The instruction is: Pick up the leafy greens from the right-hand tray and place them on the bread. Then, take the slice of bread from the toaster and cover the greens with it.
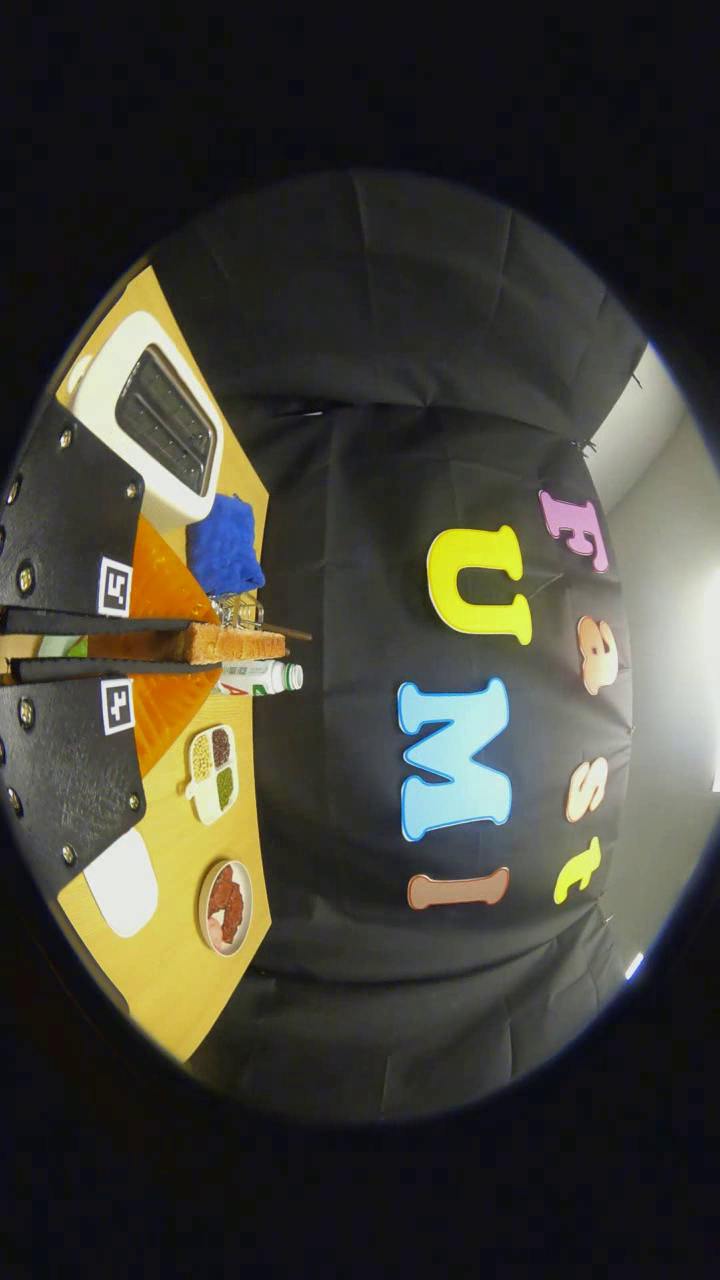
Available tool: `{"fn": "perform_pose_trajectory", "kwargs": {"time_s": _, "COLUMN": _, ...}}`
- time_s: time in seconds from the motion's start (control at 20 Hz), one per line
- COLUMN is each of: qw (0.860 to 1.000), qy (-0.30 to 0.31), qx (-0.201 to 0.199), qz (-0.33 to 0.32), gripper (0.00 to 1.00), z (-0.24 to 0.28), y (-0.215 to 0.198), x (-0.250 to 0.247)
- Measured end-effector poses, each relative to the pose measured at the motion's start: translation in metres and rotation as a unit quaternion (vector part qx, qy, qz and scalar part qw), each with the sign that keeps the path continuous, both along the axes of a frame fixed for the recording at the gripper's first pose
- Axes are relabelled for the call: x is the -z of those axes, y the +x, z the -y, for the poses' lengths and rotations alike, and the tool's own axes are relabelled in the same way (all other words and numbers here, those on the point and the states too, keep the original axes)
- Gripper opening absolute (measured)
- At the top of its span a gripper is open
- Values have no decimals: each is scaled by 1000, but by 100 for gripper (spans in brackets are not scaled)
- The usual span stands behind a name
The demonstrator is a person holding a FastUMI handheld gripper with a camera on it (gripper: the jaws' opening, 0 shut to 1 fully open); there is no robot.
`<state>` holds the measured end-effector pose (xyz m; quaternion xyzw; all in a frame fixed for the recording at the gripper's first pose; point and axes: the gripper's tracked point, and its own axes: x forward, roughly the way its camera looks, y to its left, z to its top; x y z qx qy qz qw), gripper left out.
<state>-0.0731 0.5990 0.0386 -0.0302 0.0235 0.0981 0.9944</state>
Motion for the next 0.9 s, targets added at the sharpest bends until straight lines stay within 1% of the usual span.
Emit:
{"fn": "perform_pose_trajectory", "kwargs": {"time_s": 0.25, "qw": 1000, "qy": -14, "qx": -2, "qz": -15, "gripper": 9, "z": 18, "y": 0, "x": 21}}
{"fn": "perform_pose_trajectory", "kwargs": {"time_s": 0.45, "qw": 999, "qy": -16, "qx": -13, "qz": -30, "gripper": 8, "z": 25, "y": -1, "x": 36}}
{"fn": "perform_pose_trajectory", "kwargs": {"time_s": 0.6, "qw": 999, "qy": -14, "qx": -19, "qz": -36, "gripper": 8, "z": 27, "y": 1, "x": 47}}
{"fn": "perform_pose_trajectory", "kwargs": {"time_s": 0.75, "qw": 999, "qy": -27, "qx": -12, "qz": -38, "gripper": 8, "z": 31, "y": 3, "x": 56}}
{"fn": "perform_pose_trajectory", "kwargs": {"time_s": 0.9, "qw": 999, "qy": -23, "qx": -18, "qz": -41, "gripper": 8, "z": 27, "y": 4, "x": 63}}
